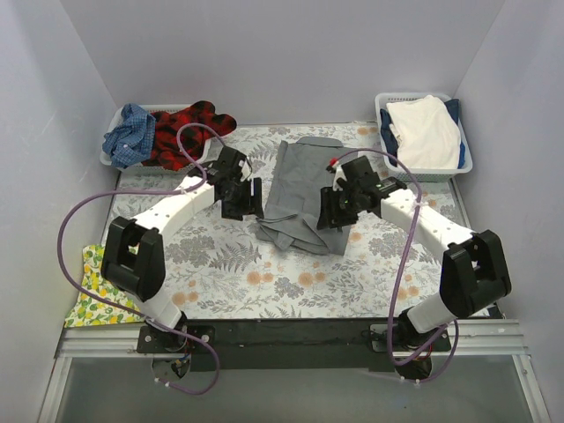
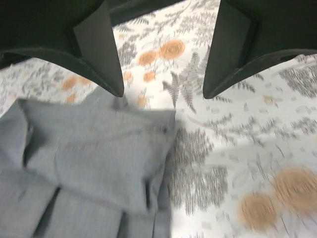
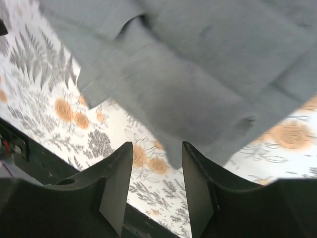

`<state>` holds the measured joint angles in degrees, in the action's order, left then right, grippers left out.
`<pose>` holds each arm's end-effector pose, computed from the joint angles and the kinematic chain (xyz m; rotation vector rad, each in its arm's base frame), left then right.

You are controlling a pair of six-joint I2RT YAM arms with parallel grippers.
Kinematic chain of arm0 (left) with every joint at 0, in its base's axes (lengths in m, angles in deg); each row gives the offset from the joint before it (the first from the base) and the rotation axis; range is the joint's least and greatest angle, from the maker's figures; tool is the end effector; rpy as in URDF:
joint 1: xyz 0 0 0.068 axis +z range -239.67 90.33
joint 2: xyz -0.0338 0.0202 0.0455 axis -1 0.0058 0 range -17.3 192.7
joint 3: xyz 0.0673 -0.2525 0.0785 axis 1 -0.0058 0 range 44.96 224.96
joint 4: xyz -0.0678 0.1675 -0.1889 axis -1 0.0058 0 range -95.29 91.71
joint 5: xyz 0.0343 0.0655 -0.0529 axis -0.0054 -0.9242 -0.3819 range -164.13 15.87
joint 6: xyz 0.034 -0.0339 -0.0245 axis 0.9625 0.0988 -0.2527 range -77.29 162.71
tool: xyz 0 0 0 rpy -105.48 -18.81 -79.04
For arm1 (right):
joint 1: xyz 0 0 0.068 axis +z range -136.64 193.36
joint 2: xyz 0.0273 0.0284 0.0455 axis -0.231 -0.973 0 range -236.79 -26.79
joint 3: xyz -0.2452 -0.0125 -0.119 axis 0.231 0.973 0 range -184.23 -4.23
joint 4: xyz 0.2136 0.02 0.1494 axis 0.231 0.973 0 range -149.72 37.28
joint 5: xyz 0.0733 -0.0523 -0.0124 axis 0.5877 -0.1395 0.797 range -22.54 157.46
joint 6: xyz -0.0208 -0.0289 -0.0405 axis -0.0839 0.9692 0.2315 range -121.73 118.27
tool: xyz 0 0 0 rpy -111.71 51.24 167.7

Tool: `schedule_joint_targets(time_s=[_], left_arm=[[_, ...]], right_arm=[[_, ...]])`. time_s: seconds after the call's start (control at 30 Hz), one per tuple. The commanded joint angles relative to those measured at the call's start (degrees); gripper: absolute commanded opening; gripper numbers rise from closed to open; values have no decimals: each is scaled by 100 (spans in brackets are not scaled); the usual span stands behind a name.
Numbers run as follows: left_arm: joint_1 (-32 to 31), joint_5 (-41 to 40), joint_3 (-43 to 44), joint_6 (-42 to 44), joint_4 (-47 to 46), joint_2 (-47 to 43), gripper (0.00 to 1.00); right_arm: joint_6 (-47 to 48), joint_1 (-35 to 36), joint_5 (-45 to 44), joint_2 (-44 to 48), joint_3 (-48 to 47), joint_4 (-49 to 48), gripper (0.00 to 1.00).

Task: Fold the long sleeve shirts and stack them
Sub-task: Fold the shirt

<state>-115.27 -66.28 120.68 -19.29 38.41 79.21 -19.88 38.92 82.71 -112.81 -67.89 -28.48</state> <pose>0.3111 -0.1544 0.2464 -0.8496 2.7263 -0.5889 0.2805 0.1445 0.2520 -0.2798 2.5637 0.6356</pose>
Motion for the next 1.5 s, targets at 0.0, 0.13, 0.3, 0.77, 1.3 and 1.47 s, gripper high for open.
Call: schedule_joint_targets(time_s=[0.0,0.13,0.3,0.77,1.3,1.47], left_arm=[[-85,550,-619,285,-186,-405,62],[-216,787,-796,294,-266,-213,56],[-462,735,-639,425,-371,280,53],[-524,489,1215,425,-363,1475,54],[-533,577,3559,391,-336,2863,63],[-533,489,4722,22,-511,3549,61]], right_arm=[[102,616,-347,102,125,330,52],[136,1038,-303,15,266,330,51],[242,1337,-355,-467,266,400,50],[31,1075,-1831,-1461,-1270,795,49],[136,-77,-2482,-2709,-3169,848,48],[93,-481,-2684,-3175,-4223,945,48]])
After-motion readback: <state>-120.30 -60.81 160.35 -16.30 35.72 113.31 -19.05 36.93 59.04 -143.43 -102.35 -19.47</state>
